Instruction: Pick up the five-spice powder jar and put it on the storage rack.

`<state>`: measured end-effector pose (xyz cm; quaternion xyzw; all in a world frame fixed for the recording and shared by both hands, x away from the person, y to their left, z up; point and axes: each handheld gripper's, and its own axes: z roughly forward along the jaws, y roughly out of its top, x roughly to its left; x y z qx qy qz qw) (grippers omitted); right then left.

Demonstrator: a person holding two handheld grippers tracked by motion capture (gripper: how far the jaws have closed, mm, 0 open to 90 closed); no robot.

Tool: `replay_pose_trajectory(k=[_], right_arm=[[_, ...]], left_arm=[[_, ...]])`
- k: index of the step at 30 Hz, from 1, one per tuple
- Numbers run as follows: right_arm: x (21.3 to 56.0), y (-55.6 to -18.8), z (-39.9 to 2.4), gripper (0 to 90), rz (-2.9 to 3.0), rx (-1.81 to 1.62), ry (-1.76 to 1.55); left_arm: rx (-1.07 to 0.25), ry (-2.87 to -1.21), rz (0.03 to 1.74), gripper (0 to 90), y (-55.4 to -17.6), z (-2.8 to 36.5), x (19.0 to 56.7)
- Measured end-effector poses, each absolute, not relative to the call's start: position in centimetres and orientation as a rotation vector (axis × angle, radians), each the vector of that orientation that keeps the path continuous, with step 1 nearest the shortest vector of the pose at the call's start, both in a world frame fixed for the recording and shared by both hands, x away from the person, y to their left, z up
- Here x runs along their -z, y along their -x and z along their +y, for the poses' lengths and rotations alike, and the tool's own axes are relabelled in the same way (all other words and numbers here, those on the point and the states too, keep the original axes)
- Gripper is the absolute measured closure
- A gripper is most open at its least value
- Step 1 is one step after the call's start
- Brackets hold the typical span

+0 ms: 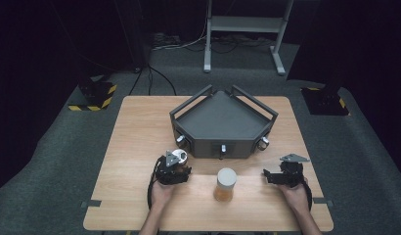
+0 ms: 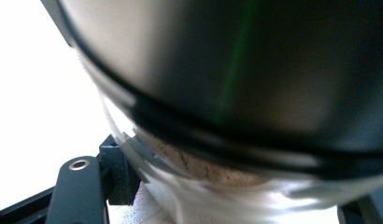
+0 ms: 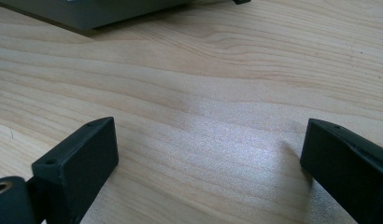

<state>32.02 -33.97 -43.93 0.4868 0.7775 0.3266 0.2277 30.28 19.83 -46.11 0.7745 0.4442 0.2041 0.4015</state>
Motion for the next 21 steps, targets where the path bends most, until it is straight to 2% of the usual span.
replay_pose_trajectory(k=[21], right_arm=[[43.93,-32.02,-33.97,4.0,2.141,-0.900,-1.341]], left_arm=[[-0.542,-1.965,1.130,31.3,-30.00,19.34,45.98]])
